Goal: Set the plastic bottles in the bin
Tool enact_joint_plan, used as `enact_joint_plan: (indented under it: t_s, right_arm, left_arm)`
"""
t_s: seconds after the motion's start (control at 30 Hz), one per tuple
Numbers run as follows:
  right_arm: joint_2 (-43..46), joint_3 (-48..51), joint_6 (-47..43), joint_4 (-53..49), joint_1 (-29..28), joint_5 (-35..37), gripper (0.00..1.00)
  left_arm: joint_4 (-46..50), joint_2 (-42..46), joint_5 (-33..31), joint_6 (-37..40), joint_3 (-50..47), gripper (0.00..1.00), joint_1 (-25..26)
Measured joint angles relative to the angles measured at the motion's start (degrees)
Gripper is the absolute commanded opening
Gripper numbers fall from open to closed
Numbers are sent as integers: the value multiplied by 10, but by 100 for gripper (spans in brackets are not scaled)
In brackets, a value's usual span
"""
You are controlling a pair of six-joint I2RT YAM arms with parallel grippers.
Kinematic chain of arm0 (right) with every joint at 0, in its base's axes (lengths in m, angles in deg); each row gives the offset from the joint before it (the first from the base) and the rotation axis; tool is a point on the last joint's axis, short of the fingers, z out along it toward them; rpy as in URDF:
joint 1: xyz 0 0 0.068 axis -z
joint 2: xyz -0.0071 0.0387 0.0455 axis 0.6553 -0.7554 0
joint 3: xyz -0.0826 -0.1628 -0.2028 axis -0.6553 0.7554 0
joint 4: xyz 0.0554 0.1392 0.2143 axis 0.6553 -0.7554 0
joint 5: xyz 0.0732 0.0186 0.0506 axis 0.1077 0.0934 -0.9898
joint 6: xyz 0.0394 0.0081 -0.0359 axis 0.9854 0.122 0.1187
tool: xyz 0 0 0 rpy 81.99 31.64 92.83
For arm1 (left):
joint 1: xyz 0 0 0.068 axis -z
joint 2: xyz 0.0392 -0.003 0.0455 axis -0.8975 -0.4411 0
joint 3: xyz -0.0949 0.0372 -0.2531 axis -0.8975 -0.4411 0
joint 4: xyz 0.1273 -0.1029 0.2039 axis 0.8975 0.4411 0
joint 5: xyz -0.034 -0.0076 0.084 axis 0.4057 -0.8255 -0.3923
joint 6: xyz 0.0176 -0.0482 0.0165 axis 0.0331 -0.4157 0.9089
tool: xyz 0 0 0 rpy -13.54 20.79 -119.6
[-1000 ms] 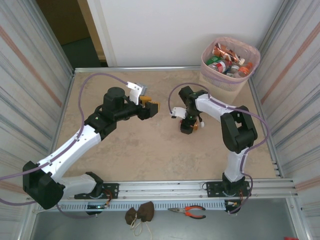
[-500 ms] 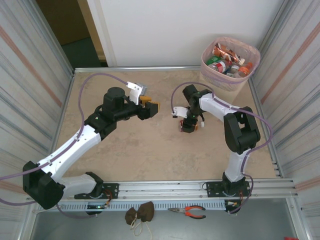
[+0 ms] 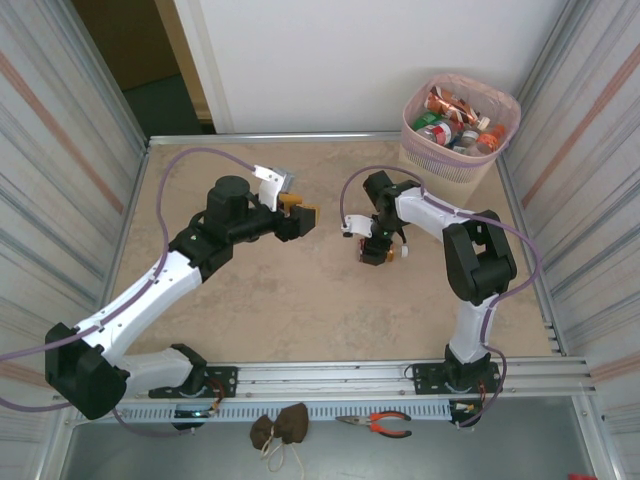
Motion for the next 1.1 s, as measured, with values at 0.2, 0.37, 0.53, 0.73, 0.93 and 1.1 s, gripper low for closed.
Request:
enact_joint_plan:
  t_s: [0.2, 0.37, 0.53, 0.73, 0.93, 1.1]
  right_arm:
    - [0, 0, 2, 0, -1, -16, 70]
    - [-5, 0, 0, 0, -2, -17, 68]
    - [-6, 0, 0, 4, -5, -19, 73]
    - [-7, 0, 0, 6, -8, -26, 67]
    - [-9, 0, 2, 10, -8, -31, 55]
    - [-7, 0, 28, 11, -7, -43, 52]
  left_arm:
    - [0, 3, 0, -1, -2, 63, -4]
    - [0, 3, 0, -2, -8, 63, -4]
    - [0, 4, 0, -2, -10, 63, -4]
    - [0, 6, 0, -2, -11, 63, -5]
    - [0, 6, 0, -6, -12, 63, -7]
    - [0, 7, 0, -6, -12, 63, -7]
